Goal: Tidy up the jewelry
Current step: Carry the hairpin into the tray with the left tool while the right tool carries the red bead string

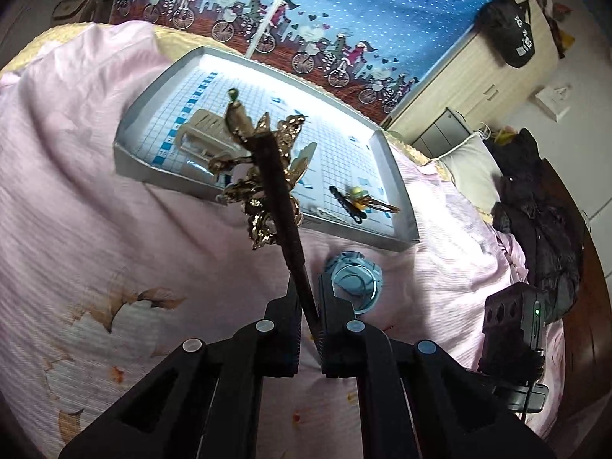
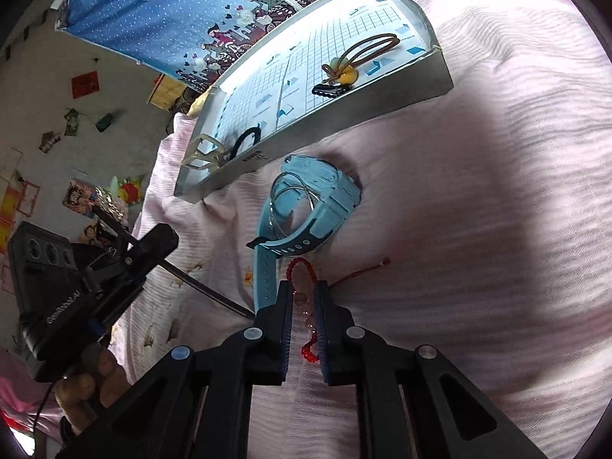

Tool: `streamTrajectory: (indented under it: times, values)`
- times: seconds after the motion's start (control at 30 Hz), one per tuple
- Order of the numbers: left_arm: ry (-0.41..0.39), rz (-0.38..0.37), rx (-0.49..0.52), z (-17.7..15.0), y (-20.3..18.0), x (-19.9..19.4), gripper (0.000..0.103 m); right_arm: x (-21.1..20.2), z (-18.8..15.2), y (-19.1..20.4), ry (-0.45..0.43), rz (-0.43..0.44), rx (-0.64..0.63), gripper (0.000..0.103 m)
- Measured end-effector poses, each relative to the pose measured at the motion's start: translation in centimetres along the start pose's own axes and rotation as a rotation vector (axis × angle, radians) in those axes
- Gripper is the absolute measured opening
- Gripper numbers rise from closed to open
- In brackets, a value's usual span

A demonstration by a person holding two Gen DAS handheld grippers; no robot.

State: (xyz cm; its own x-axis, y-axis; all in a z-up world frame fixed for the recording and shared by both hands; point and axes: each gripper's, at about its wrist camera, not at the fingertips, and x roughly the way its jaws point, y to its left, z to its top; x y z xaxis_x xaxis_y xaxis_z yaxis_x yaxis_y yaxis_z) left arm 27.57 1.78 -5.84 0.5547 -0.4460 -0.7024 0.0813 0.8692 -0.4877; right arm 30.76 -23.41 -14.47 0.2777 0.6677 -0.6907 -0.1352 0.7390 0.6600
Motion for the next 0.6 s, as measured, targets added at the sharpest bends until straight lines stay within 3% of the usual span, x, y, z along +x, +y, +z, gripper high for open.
streamTrajectory:
  times: [0.13, 0.27, 0.37, 0.53, 0.6]
  values:
    - [0.002, 0.001, 0.026, -0.1, -0.5, 0.5, 0.005, 0.3, -0.2, 1.1, 0.002, -0.102, -0.086, 0.012]
    - [0.003, 0.003, 0.043, -0.2, -0.6, 0.6, 0.005, 1.0, -0.5, 2.2, 0.019, -0.149, -0.165, 0.022]
    - [0.0, 0.004, 0.056, -0.2, -0.7, 0.5, 0.005, 1.4, -0.8, 2.5, 0.027, -0.204, -0.215, 0.022]
    - [-0.002, 0.005, 0.085, -0.4, -1.1, 0.6, 0.005, 1.4, -0.9, 2.2, 0.017, -0.195, -0.193, 0.019]
    - [-0.007, 0.006, 0.098, -0.4, -1.4, 0.6, 0.005, 1.2, -0.9, 2.0, 0.006, -0.198, -0.185, 0.012]
